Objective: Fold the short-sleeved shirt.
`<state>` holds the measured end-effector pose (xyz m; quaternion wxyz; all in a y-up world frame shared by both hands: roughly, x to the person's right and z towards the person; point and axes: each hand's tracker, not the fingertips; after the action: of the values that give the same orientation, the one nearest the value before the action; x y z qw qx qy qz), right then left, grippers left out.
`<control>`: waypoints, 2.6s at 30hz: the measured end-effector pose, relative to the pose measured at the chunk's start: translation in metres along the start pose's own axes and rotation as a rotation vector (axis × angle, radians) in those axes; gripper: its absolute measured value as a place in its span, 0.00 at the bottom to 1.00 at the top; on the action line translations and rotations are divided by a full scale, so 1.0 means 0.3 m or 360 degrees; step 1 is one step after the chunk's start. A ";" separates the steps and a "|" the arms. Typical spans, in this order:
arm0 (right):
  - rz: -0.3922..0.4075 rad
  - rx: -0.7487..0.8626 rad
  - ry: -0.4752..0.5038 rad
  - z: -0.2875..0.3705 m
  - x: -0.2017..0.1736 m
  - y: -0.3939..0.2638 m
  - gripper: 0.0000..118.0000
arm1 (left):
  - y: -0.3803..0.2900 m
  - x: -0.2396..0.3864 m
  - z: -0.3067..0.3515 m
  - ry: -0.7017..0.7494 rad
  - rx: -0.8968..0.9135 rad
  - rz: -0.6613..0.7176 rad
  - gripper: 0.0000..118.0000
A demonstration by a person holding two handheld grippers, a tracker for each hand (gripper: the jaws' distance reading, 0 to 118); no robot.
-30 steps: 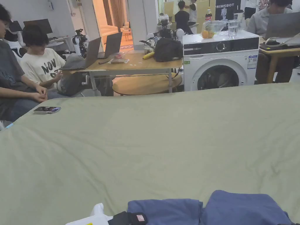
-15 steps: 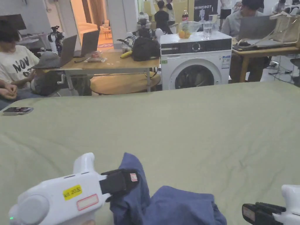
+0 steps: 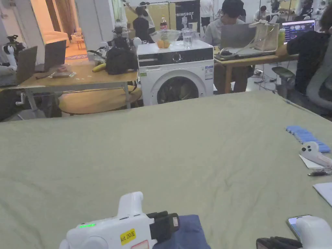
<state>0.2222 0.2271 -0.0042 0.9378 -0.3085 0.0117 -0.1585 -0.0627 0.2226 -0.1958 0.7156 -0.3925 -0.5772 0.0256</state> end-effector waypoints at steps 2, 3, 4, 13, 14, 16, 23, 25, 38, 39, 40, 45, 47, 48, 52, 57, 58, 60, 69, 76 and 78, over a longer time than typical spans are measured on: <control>-0.0030 -0.0016 0.0005 -0.014 0.004 -0.004 0.00 | -0.029 -0.012 -0.096 -0.0096 -0.0196 0.0020 0.00; -0.0040 -0.0024 0.0013 -0.019 -0.001 -0.006 0.00 | -0.044 -0.015 -0.159 -0.0120 -0.0320 0.0015 0.00; -0.0046 -0.0030 0.0021 -0.021 -0.009 -0.010 0.00 | -0.056 -0.016 -0.238 -0.0055 -0.0460 -0.0051 0.00; 0.0124 -0.0163 0.0187 -0.162 -0.136 0.013 0.00 | -0.038 -0.009 -0.071 -0.0078 -0.0242 0.0025 0.58; 0.0153 -0.0154 0.0215 -0.194 -0.163 0.033 0.00 | -0.048 -0.014 -0.005 -0.0098 -0.0153 0.0075 0.60; 0.0150 -0.0189 0.0263 -0.273 -0.204 0.074 0.00 | -0.073 -0.043 0.118 -0.0093 -0.0024 0.0164 0.67; 0.0570 -0.0475 0.0026 -0.543 -0.273 0.002 0.00 | -0.248 -0.239 0.391 0.0053 0.0093 0.0635 0.72; 0.0520 -0.0462 0.0023 -0.518 -0.283 0.031 0.00 | -0.273 -0.261 0.384 0.0098 0.0077 0.0627 0.72; 0.0280 -0.0453 0.0151 -0.504 -0.203 0.047 0.00 | -0.249 -0.298 0.154 0.0041 -0.0116 0.0585 0.16; 0.0261 -0.0431 0.0160 -0.488 -0.209 0.050 0.00 | -0.250 -0.293 0.166 0.0028 -0.0112 0.0570 0.16; 0.0241 -0.0389 0.0170 -0.469 -0.220 0.058 0.00 | -0.253 -0.285 0.189 0.0013 -0.0080 0.0569 0.16; 0.0346 -0.0146 0.0394 -0.423 -0.402 0.128 0.00 | -0.248 -0.260 0.396 0.0033 0.0100 0.0565 0.16; 0.0423 -0.0086 0.0500 -0.439 -0.524 0.156 0.00 | -0.265 -0.274 0.545 0.0126 0.0170 0.0501 0.16; 0.0447 -0.0065 0.0551 -0.452 -0.582 0.166 0.00 | -0.281 -0.288 0.628 0.0201 0.0206 0.0525 0.16; 0.0518 -0.0042 0.0707 -0.523 -0.771 0.184 0.00 | -0.388 -0.416 0.982 0.0577 0.0294 0.0575 0.16; 0.0540 -0.0127 0.0754 -0.601 -0.861 0.160 0.00 | -0.475 -0.596 1.278 0.0863 0.0295 0.0701 0.42; 0.0524 -0.0149 0.0752 -0.613 -0.863 0.155 0.00 | -0.474 -0.626 1.290 0.0929 0.0265 0.0646 0.58; 0.0502 -0.0183 0.0745 -0.638 -0.848 0.154 0.00 | -0.463 -0.687 1.278 0.1036 0.0178 0.0506 0.61; 0.0420 0.0001 0.0591 -0.541 -0.705 0.286 0.00 | -0.236 -0.366 1.200 0.1334 0.0592 0.0053 0.61; 0.0394 0.0288 0.0414 -0.329 -0.536 0.348 0.00 | -0.027 0.012 0.871 0.0982 0.0912 -0.0429 0.34; 0.0419 0.0382 0.0289 -0.258 -0.473 0.362 0.00 | 0.014 0.071 0.762 0.0886 0.0933 -0.0470 0.08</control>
<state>0.1097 0.3083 -0.1410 0.9756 -0.1747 0.1174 -0.0620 -0.2472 0.3576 -0.1754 0.9213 -0.0779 -0.3803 -0.0211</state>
